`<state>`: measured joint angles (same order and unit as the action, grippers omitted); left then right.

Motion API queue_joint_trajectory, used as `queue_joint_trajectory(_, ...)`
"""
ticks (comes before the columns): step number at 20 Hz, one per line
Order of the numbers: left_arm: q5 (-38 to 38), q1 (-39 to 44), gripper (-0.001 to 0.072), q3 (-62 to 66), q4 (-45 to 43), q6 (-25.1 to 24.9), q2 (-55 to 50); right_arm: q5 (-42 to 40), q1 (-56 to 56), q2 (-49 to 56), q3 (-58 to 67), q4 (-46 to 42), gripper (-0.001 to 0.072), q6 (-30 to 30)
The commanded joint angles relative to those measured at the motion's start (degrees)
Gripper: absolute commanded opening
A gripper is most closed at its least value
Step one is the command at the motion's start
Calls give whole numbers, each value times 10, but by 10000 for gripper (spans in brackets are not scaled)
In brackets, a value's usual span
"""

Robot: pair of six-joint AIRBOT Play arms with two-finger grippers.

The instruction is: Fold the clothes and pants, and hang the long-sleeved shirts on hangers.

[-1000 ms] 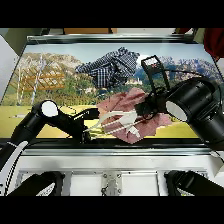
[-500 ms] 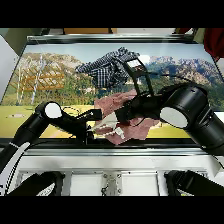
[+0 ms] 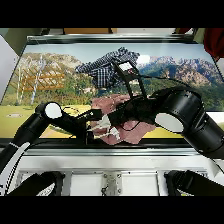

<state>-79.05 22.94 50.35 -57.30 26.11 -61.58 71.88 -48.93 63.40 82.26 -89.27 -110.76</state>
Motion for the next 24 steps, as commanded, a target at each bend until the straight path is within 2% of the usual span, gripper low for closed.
queue_joint_trajectory(1, 0, 0, 11, 0, 1, 0, 0, 0, -1, 1, 1, 26, 190, 0)
queue_joint_trajectory(2, 0, 0, 11, 0, 1, 0, 0, 0, -1, 2, 1, 33, 457, 3)
queue_joint_trajectory(3, 0, 0, 10, 0, 1, 0, 0, 2, -1, 2, 1, 42, 604, 22)
queue_joint_trajectory(6, 0, 0, 10, 0, 1, 0, 0, 28, 3, -5, 1, 56, 610, 47)
queue_joint_trajectory(10, -1, 0, 10, 0, 2, 0, 0, 64, 37, -22, 1, 56, 610, 49)
queue_joint_trajectory(15, -5, 0, 10, 0, 1, 0, 0, 62, 63, -17, 1, 53, 610, 25)
queue_joint_trajectory(20, -4, 0, 10, 0, 1, 0, 0, 19, 63, -12, 1, 53, 610, 23)
queue_joint_trajectory(24, -5, 0, 10, 0, 1, 0, 0, 19, 63, -16, 1, 34, 611, 19)
